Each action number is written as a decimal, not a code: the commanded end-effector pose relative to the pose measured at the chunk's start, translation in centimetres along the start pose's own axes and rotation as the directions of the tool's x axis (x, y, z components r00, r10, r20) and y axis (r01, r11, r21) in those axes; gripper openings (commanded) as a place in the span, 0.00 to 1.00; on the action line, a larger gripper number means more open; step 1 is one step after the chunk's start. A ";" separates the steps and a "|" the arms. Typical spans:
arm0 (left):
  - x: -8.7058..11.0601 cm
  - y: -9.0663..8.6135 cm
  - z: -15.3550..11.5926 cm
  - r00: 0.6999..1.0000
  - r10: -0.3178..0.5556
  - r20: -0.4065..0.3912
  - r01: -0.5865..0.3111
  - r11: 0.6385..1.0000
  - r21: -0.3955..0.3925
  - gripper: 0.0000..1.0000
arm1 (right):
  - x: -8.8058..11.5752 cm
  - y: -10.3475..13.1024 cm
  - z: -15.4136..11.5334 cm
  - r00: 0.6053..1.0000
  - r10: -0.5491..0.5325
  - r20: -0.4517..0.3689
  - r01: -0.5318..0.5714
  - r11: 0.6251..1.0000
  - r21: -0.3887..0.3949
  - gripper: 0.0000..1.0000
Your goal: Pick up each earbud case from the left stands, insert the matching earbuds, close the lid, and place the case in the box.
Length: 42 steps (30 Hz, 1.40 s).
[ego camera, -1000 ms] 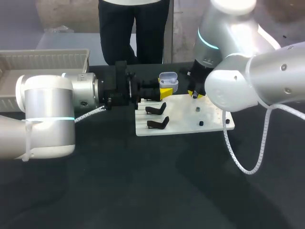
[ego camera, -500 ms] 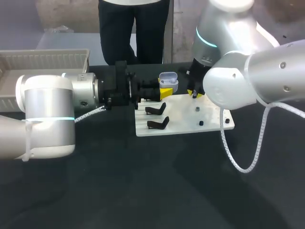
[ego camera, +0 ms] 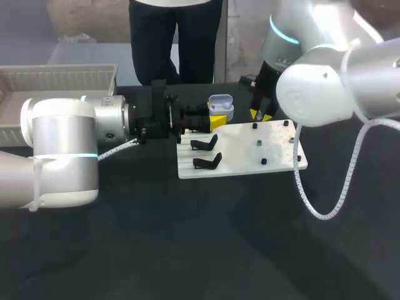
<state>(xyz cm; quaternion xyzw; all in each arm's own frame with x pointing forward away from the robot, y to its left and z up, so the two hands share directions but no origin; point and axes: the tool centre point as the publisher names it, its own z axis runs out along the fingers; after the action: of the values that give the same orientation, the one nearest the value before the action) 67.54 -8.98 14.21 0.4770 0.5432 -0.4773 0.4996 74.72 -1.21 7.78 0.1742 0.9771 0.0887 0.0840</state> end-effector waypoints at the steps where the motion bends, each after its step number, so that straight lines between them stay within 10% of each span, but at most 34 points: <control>1: 0.2 -0.1 0.1 1.000 0.005 0.006 -0.005 1.000 -0.007 0.00 | 0.6 -0.9 -3.0 1.000 -0.013 -0.029 0.012 1.000 -0.014 0.00; 22: 0.2 -0.1 0.1 1.000 0.005 0.006 -0.005 1.000 -0.007 0.00 | 3.9 -0.3 -13.3 0.977 -0.199 -0.073 0.193 0.978 -0.081 0.00; 42: 0.2 -0.1 0.1 1.000 0.005 0.006 -0.005 1.000 -0.007 0.00 | 9.7 2.8 -16.6 0.904 -0.419 -0.085 0.414 0.907 -0.074 0.00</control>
<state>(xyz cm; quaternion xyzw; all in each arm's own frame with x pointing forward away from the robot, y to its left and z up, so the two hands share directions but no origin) 67.54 -8.98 14.21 0.4770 0.5432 -0.4773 0.4996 63.92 1.81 23.03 -0.0430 0.9919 0.1071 0.0537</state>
